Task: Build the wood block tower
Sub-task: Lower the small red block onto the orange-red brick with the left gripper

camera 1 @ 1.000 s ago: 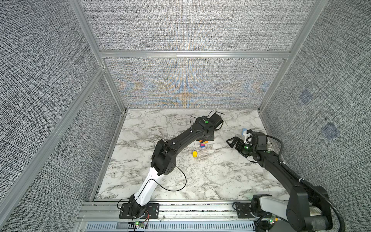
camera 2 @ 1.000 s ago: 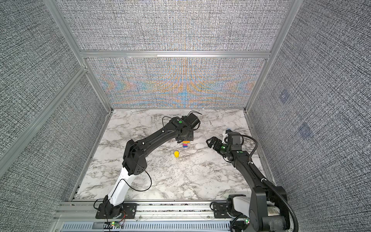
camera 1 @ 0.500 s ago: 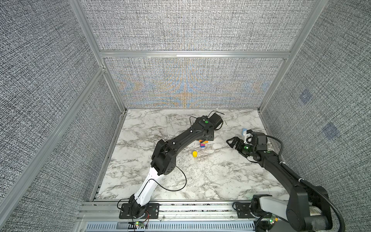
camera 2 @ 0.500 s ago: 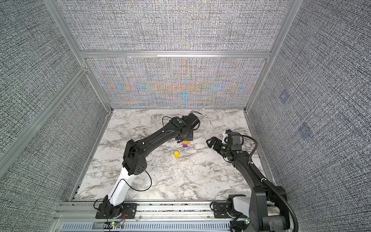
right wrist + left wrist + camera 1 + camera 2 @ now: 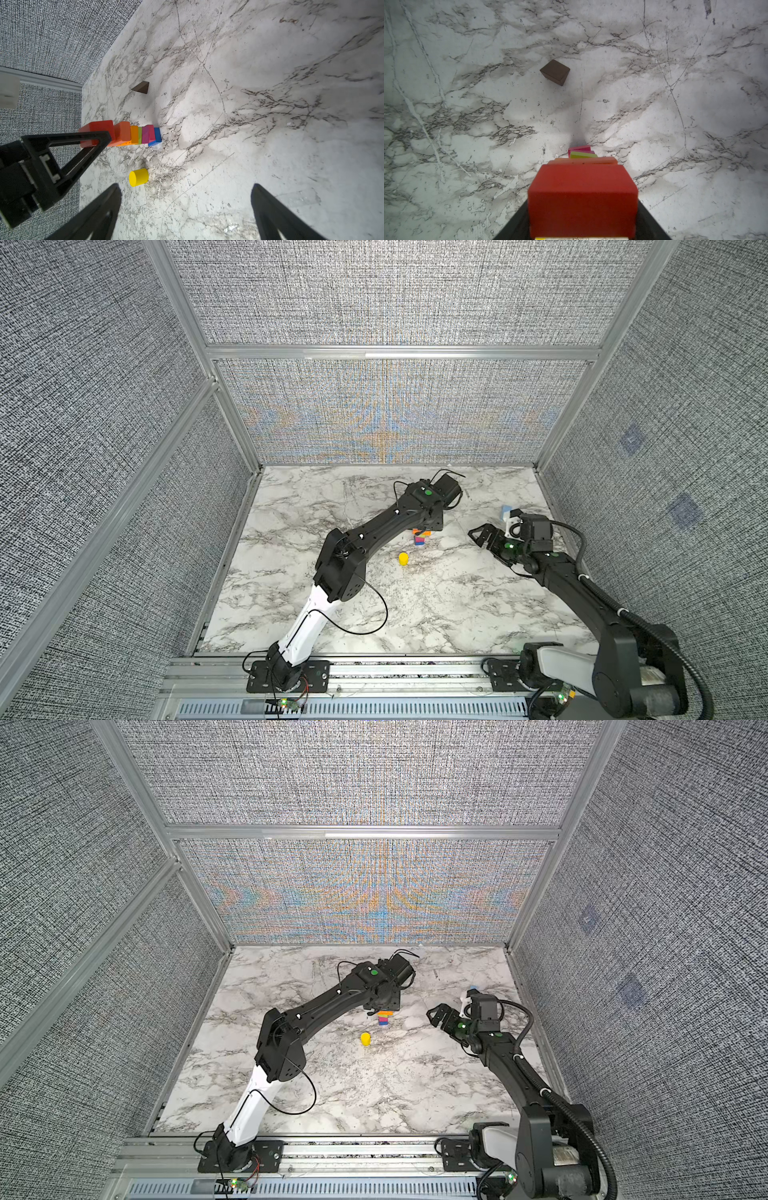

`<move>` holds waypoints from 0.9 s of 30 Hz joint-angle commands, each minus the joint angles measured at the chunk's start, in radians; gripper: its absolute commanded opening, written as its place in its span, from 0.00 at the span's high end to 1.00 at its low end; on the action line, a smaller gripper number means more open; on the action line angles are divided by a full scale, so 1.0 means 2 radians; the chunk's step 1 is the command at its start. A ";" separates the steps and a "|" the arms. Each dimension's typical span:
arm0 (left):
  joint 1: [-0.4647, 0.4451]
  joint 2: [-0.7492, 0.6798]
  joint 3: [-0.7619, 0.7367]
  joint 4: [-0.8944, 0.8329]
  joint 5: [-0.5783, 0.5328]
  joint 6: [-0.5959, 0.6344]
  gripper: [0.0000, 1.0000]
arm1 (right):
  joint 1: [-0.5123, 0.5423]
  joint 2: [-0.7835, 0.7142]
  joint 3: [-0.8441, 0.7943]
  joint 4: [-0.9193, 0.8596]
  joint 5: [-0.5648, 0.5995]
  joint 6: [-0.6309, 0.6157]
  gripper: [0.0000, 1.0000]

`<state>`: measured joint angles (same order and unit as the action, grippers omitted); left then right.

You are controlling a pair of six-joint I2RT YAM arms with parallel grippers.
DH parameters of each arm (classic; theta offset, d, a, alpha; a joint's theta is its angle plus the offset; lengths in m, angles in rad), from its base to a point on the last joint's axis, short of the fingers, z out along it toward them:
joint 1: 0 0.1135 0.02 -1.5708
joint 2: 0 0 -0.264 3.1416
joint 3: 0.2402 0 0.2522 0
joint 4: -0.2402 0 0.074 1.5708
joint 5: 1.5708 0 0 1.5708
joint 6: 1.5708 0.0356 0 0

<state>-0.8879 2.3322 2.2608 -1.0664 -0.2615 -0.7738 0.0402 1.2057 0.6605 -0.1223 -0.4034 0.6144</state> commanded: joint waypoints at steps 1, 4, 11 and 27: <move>0.001 0.002 0.003 0.005 -0.004 0.005 0.47 | 0.001 0.002 0.000 0.008 -0.002 -0.001 0.01; 0.001 0.002 0.002 0.003 -0.003 0.004 0.46 | 0.001 0.003 0.000 0.009 -0.002 -0.001 0.01; 0.001 0.005 -0.001 0.003 0.000 0.000 0.41 | 0.001 0.002 -0.001 0.009 -0.003 0.000 0.01; 0.001 0.002 -0.002 -0.001 -0.009 0.001 0.33 | 0.001 0.005 -0.002 0.012 -0.006 0.000 0.01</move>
<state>-0.8879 2.3375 2.2585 -1.0660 -0.2626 -0.7708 0.0399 1.2133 0.6598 -0.1154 -0.4076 0.6147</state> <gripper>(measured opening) 0.667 0.992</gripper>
